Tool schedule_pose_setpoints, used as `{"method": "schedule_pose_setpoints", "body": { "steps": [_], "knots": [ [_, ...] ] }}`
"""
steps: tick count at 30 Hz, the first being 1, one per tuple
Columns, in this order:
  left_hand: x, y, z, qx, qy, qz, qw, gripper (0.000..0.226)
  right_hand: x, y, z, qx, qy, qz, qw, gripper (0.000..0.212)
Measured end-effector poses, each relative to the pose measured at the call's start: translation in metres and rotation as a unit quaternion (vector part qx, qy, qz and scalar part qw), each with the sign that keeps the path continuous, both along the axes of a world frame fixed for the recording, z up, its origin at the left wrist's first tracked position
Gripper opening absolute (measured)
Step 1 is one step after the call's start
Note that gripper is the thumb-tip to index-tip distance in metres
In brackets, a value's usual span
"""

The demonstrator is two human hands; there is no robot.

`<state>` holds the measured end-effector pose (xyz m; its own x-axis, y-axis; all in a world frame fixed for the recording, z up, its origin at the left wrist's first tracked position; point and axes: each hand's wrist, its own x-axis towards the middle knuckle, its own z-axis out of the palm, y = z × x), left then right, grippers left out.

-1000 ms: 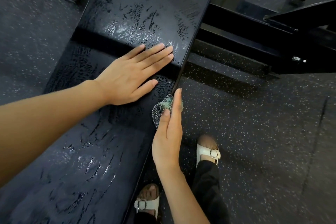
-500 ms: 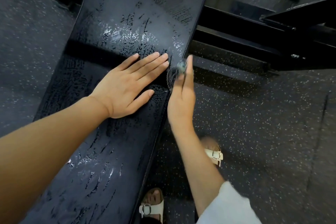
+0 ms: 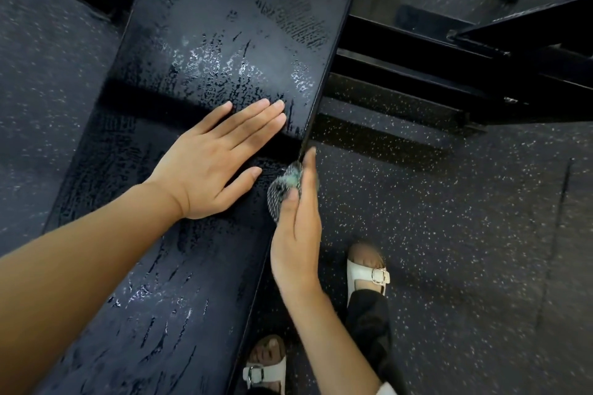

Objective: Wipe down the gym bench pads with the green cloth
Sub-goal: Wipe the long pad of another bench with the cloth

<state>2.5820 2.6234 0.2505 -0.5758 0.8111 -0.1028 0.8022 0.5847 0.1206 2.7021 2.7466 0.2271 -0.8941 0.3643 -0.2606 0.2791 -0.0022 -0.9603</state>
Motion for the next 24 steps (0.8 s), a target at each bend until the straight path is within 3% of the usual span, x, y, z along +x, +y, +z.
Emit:
{"method": "schedule_pose_setpoints", "body": {
  "steps": [10,24],
  "knots": [
    [0.0,0.001,0.001,-0.004,-0.003,0.005,1.0,0.068,-0.109,0.048,0.001,0.022,-0.043,-0.032,0.998,0.05],
    [0.0,0.003,0.002,-0.003,-0.014,0.015,1.0,0.069,-0.029,0.012,-0.002,0.015,0.033,0.01,0.999,0.054]
  ]
}}
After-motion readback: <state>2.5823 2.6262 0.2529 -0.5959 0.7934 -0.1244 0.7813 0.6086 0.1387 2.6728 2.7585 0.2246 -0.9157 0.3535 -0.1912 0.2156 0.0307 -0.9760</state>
